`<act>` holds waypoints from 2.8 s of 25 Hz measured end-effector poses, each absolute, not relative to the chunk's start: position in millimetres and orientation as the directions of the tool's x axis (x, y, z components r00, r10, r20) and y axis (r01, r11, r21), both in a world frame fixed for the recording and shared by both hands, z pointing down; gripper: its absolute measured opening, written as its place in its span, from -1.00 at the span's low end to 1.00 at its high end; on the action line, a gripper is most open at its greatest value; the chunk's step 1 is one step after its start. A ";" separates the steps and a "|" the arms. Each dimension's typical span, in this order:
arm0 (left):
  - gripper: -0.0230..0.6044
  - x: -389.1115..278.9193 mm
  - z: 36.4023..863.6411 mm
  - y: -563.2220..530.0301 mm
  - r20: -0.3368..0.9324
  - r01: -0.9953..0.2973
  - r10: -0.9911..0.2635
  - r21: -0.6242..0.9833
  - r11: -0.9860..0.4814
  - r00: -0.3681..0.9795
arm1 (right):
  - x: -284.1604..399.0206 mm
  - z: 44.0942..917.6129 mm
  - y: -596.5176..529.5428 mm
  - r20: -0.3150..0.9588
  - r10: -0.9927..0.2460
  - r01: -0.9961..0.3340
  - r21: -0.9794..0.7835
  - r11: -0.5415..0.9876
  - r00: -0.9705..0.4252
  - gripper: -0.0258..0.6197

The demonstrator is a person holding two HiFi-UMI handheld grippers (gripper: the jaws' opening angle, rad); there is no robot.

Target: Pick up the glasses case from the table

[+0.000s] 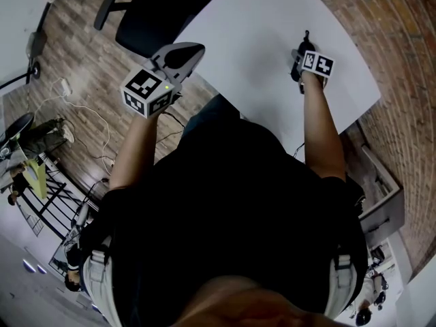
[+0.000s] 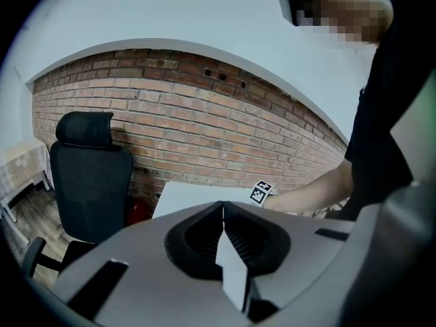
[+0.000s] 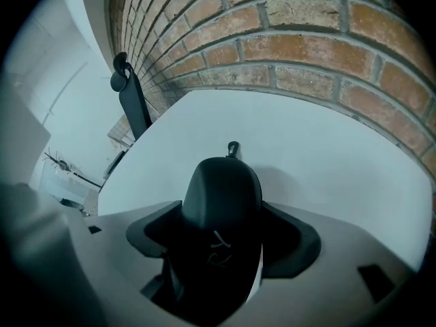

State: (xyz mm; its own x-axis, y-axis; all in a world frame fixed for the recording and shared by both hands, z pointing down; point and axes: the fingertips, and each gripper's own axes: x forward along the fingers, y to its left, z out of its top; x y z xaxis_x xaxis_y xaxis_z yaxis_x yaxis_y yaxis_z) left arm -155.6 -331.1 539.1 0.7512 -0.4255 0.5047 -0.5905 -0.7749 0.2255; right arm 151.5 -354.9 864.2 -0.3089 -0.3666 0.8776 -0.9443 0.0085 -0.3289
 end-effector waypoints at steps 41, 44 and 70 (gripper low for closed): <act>-0.89 -98.9 460.7 -227.8 0.421 -0.615 -0.524 0.111 -0.781 0.741 | 189.3 719.5 -300.6 0.739 -0.535 -0.908 -0.389 0.157 -0.410 0.18; -0.89 -93.6 458.6 -217.3 0.408 -0.606 -0.523 0.100 -0.789 0.748 | 192.1 703.4 -293.5 0.721 -0.548 -0.900 -0.399 0.173 -0.425 0.18; -0.89 -73.1 419.0 -146.2 0.357 -0.606 -0.551 0.059 -0.793 0.754 | 199.6 559.3 -237.9 0.527 -0.681 -0.856 -0.399 0.329 -0.508 0.18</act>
State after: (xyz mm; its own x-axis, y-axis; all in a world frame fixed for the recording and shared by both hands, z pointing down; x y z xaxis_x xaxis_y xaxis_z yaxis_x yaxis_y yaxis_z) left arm -73.1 -146.2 419.0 0.7544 -0.5505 0.3574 -0.6065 -0.7929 0.0587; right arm 199.6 -237.9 559.3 -0.5077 -0.6812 0.5274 -0.8558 0.3287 -0.3994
